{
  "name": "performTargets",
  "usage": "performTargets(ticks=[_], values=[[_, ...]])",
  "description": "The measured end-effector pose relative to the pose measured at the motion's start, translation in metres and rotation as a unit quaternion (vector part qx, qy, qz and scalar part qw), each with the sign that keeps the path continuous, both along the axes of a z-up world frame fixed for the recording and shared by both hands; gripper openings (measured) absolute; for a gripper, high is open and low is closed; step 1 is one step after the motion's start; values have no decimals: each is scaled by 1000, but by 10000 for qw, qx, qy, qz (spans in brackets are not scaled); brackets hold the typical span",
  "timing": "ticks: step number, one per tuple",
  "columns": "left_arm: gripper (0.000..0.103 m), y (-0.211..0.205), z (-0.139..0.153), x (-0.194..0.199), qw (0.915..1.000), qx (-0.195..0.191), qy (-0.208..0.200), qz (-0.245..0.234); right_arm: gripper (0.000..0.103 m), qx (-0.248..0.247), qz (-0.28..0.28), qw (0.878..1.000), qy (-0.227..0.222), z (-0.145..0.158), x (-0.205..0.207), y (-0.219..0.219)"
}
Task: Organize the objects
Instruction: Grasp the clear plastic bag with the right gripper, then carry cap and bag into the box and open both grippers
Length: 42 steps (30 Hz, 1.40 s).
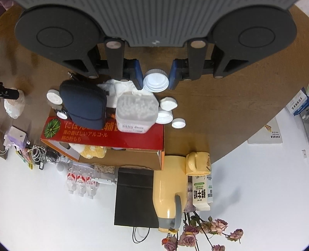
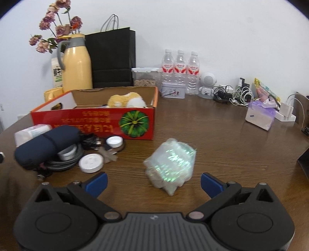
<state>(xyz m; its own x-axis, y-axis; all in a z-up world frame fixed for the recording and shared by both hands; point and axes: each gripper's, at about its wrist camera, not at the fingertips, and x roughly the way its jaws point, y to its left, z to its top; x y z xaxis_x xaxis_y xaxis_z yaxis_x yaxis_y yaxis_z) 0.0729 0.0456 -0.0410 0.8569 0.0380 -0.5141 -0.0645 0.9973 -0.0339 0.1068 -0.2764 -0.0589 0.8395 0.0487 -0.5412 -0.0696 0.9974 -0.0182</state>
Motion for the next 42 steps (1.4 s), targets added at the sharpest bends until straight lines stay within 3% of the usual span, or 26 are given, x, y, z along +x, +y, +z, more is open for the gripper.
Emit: performTargets(ticks=[8,17,21,31,42], values=[[29,-5,5,9,10000,9,-58,9,101,-45,-100,9999,86,-6,36,-15],[29,-4,7,19,10000,-25,-66,38,85,184,48,9994,281,-12,48,-17],[29,-5,9,22,9999,-30,-101,5,49,325,122,9989,322,-12,48,-19],[29,-9,28,36,9991,-66,-413,-50,45,382,503,9980,-55,13,45,-4],[29,-29,63,81,9949,-164,-994,-102,45,505,1086,9907,-651,55,79,45]])
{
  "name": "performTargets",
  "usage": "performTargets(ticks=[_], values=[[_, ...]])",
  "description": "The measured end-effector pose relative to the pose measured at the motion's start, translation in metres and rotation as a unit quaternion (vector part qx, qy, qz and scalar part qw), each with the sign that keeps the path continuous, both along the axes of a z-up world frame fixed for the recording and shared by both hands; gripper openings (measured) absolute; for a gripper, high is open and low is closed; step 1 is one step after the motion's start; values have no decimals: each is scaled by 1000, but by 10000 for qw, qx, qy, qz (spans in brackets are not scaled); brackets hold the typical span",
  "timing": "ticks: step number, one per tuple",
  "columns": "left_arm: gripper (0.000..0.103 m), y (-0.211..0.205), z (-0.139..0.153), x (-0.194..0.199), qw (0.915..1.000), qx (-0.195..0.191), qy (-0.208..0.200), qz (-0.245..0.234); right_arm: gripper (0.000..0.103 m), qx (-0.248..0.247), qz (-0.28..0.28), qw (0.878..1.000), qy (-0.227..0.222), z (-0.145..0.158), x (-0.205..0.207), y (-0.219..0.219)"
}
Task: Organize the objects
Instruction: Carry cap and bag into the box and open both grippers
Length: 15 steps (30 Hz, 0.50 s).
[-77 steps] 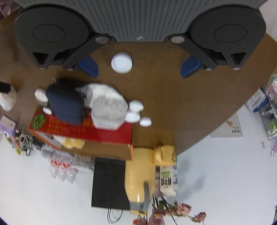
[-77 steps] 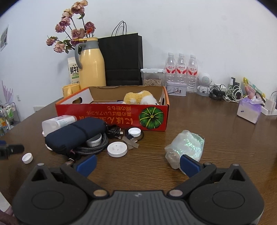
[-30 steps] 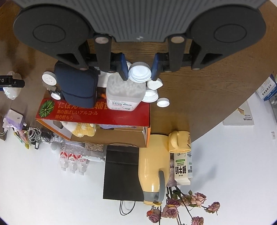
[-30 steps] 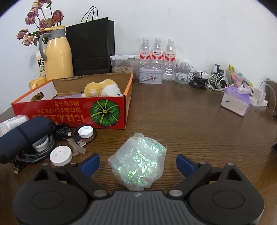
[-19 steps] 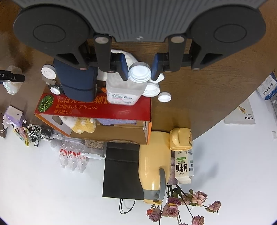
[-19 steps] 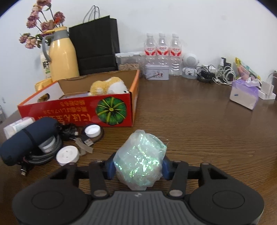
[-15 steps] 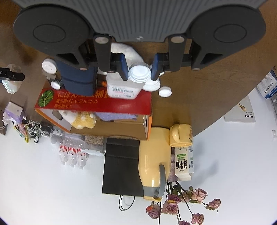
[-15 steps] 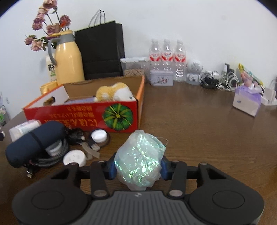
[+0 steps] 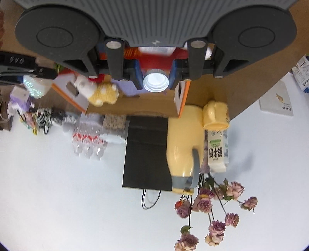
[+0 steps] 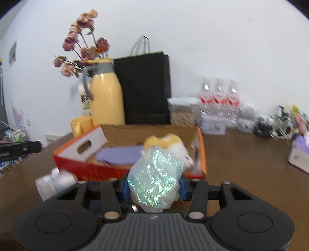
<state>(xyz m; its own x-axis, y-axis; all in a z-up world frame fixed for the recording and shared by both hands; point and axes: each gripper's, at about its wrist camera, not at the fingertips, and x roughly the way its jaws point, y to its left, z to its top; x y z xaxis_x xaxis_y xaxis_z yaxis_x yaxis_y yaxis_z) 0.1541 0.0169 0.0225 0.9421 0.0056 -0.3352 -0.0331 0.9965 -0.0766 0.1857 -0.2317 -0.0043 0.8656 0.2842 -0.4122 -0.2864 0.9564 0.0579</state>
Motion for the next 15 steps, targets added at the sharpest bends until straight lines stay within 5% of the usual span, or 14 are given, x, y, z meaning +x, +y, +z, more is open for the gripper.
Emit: performTargets(ticks=[15], values=[[29,-22,-1,92,9998,24,48,171,45,-69,331,9993,-162,11,86,71]])
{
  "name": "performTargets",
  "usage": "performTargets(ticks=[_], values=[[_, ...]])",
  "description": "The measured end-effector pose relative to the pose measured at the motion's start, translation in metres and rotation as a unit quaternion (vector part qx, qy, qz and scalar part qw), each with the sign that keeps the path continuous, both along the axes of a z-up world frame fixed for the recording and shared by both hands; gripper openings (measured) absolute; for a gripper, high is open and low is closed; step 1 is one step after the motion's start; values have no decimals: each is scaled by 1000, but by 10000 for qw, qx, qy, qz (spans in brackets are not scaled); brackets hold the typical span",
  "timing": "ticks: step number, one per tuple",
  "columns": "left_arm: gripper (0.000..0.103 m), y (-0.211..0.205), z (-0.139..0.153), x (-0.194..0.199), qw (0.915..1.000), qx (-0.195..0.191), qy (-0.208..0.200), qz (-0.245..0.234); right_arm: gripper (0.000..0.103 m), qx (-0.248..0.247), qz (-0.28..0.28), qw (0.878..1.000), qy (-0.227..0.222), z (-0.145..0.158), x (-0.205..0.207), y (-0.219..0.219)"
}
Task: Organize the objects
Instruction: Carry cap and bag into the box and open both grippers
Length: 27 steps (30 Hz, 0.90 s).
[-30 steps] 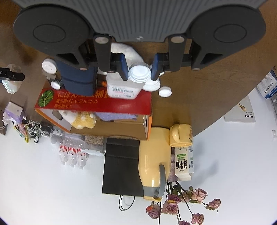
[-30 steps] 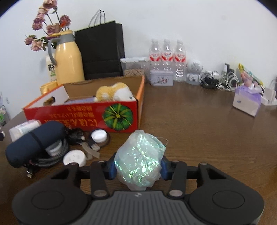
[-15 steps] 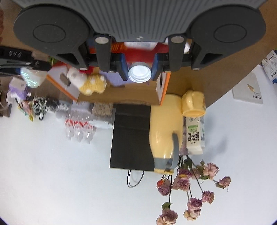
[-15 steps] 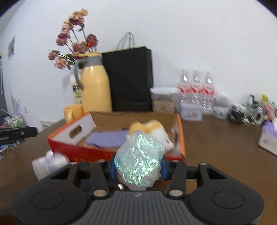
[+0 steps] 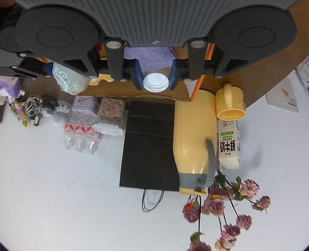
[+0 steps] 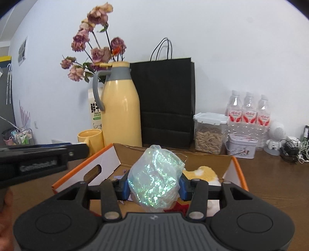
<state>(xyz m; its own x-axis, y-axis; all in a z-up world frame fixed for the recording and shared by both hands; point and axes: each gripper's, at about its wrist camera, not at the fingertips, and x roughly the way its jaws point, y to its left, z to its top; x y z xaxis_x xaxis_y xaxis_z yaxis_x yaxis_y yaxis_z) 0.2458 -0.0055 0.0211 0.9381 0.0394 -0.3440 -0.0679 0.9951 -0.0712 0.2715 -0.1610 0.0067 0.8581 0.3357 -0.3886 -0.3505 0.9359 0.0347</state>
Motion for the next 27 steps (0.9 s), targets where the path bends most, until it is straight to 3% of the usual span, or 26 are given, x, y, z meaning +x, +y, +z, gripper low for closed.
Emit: performTargets(ticks=[7,14,16,17,18,19,20,21,22,27], values=[[29,4,-29,28,9990,43,430,115,45,-115,-102,9996,223,-30,24,8],[31,4,-36,26,9986,124,501,86,48,-212,-109,9990,390,-41,25,10],[52,3,-36,22,9987,157,459,170,54,-216,-180,9989,382,-41,23,8],[69,3,-35,19,9989,193,390,182,56,-216,-213,9989,365,-41,22,7],[81,3,-35,16,9990,237,312,192,63,-207,-248,9988,358,-41,21,6],[87,2,-34,13,9992,261,229,191,75,-182,-294,9988,342,-40,20,4],[101,2,-33,10,9994,255,149,193,84,-152,-362,9988,308,-39,18,2],[103,2,-32,8,9995,246,63,206,95,-138,-424,9986,270,-39,17,1],[103,1,-31,6,9994,248,4,241,99,-138,-470,9985,234,-38,16,0],[103,1,-30,6,9993,242,10,299,103,-135,-521,9983,238,-37,15,-2]])
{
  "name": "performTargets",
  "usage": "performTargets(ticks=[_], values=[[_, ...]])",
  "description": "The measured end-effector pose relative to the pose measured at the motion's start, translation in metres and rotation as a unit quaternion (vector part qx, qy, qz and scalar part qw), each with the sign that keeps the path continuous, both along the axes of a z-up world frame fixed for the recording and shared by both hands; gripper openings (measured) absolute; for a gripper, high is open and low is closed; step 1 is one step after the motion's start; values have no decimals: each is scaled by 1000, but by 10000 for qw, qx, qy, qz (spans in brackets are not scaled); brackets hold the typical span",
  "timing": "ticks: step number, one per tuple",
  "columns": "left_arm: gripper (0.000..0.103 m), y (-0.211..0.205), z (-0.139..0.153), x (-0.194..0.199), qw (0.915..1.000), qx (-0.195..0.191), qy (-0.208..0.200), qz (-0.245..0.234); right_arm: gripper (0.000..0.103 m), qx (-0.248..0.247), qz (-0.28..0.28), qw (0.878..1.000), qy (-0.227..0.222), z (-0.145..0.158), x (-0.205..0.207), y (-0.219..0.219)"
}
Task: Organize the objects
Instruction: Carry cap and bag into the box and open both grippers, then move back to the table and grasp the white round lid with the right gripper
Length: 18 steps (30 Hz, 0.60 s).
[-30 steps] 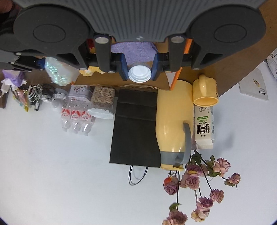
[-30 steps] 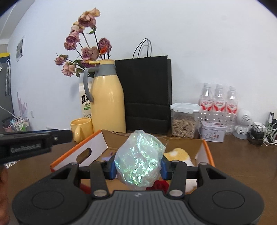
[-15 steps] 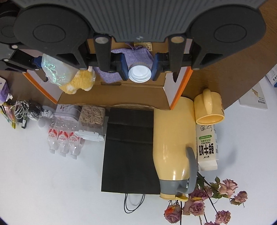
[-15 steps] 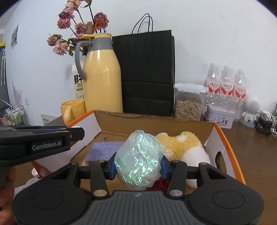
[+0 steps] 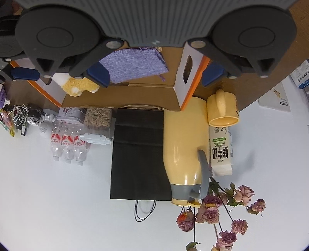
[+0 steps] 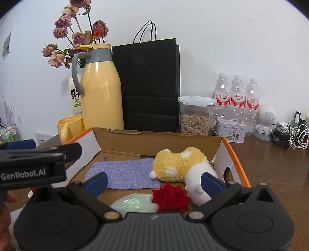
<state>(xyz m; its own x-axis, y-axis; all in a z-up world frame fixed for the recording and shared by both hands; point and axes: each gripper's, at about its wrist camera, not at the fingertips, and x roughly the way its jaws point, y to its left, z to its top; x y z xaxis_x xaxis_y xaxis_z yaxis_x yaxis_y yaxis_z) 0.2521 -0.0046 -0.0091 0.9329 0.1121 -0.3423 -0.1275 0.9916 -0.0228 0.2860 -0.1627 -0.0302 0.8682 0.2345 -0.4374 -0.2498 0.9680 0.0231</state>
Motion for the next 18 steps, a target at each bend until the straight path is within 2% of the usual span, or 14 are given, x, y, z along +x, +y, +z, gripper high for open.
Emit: performTargets(ticks=[9,18], values=[[103,2,4,-8,9999,-58,-110,3,103,9,17,10000,-91,5,-6,-1],[103,4,19,-33,9988,-194,-429,-110,103,89,11,9994,-336,20,-26,-10]])
